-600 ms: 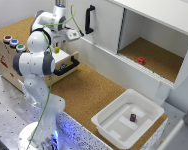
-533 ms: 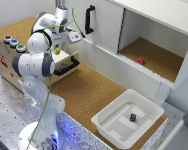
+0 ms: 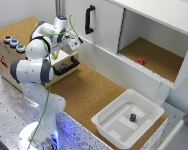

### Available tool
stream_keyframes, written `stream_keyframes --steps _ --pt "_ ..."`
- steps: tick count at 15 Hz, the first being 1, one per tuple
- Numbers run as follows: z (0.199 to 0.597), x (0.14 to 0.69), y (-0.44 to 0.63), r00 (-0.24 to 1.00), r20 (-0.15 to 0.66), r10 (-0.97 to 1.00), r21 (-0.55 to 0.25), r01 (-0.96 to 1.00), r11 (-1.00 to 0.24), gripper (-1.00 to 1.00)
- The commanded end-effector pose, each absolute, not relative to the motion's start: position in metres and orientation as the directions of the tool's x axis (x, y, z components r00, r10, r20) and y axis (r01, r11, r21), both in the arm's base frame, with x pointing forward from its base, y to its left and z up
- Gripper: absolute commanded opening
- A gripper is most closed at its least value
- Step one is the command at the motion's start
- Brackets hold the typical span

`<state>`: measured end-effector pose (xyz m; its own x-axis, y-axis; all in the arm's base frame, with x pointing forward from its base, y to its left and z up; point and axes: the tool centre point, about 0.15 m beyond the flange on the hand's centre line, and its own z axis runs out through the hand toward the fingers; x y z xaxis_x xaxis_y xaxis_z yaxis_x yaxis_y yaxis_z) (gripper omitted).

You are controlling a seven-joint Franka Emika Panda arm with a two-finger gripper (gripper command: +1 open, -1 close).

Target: Place the yellow object in the drawer

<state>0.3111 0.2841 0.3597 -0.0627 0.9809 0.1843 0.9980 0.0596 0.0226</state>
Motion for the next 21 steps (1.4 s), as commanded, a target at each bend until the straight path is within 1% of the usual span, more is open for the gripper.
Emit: stream_keyframes --steps 1,4,5,7,9,10,21 --pt "0.320 0.336 0.326 0.037 0.087 0.996 0.069 0.997 -0.043 -1.00" --pt "0.322 0.343 0.326 0.086 0.067 0.994 0.060 0.994 -0.090 -1.00" --pt "0.326 0.342 0.325 0.101 0.053 0.993 0.051 0.993 -0.104 1.00" --pt "0.340 0.336 0.321 0.110 0.050 0.993 0.026 0.993 -0.111 1.00" --pt "0.366 0.330 0.315 0.140 0.098 0.985 0.012 0.990 -0.141 1.00" --pt "0.386 0.327 0.313 0.154 0.131 0.979 -0.012 0.988 -0.154 1.00" --pt "0.386 0.327 0.313 0.154 0.131 0.979 -0.012 0.988 -0.154 1.00"
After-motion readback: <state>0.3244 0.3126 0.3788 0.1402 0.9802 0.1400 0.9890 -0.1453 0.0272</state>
